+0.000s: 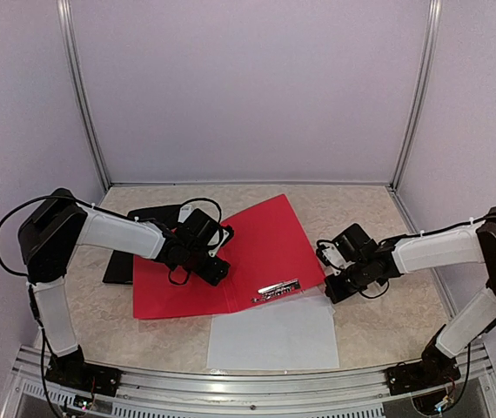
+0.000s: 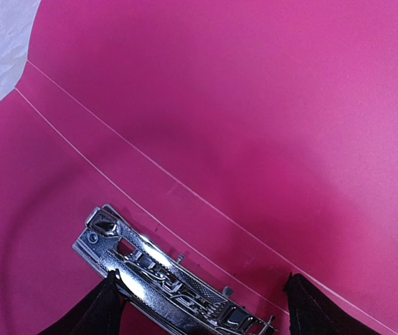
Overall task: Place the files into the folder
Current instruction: Pick up the file from the center of the board.
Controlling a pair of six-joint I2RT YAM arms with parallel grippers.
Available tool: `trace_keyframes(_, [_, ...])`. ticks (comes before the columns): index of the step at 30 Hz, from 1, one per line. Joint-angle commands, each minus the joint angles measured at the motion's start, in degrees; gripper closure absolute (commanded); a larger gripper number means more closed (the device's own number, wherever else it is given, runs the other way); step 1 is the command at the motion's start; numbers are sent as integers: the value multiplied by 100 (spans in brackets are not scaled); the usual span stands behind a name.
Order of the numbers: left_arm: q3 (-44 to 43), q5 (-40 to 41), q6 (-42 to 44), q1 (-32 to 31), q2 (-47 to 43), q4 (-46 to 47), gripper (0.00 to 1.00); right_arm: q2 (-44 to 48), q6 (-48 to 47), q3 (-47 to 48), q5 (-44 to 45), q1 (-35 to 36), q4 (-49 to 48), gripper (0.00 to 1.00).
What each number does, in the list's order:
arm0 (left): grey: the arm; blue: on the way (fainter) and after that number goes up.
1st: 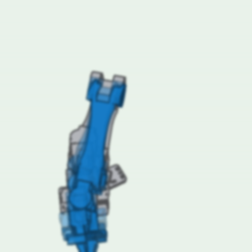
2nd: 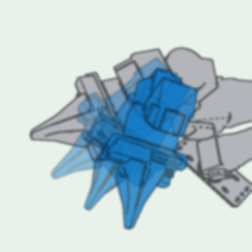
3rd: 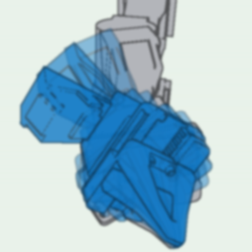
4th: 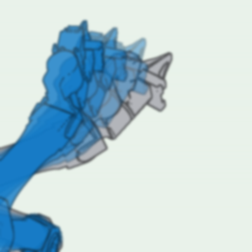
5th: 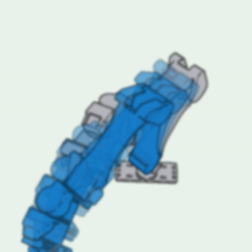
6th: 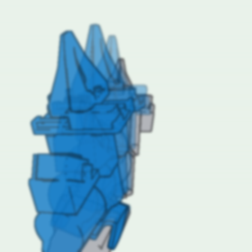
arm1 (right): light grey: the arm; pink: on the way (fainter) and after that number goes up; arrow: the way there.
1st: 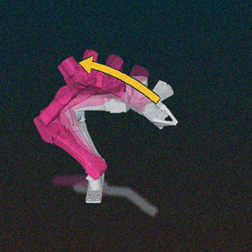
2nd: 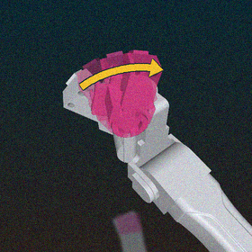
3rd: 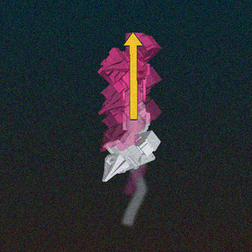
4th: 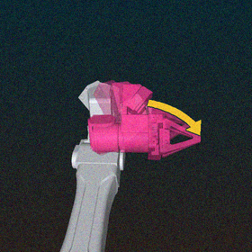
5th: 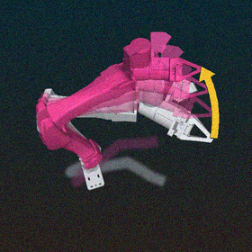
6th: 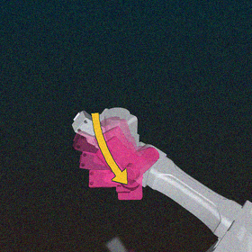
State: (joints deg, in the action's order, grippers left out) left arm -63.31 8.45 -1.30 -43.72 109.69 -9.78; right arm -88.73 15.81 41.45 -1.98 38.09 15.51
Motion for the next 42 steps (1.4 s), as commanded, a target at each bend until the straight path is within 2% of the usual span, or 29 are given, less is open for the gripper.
trace_keyframes(1, [-68,43,-90,31,151,-314,22,116,-19,-27,110,45,368,100])
trace_keyframes(6, [-63,65,-122,31,142,-338,22,222,-28,102,154,41,504,100])
trace_keyframes(15, [-320,14,-14,31,-18,-583,21,726,-297,658,576,41,1429,100])
trace_keyframes(21, [-530,38,112,31,-112,-733,19,957,-537,1111,487,41,1910,100])
trace_keyframes(31, [-1060,-386,324,31,-297,-992,17,1088,-343,1926,1256,41,3222,100])
trace_keyframes(38, [-1382,-402,429,31,-264,-1093,16,1027,-137,2476,2421,41,4112,100])
trace_keyframes(42, [-1457,-574,578,31,-280,-1105,16,1196,-217,2986,2684,39,4476,100])
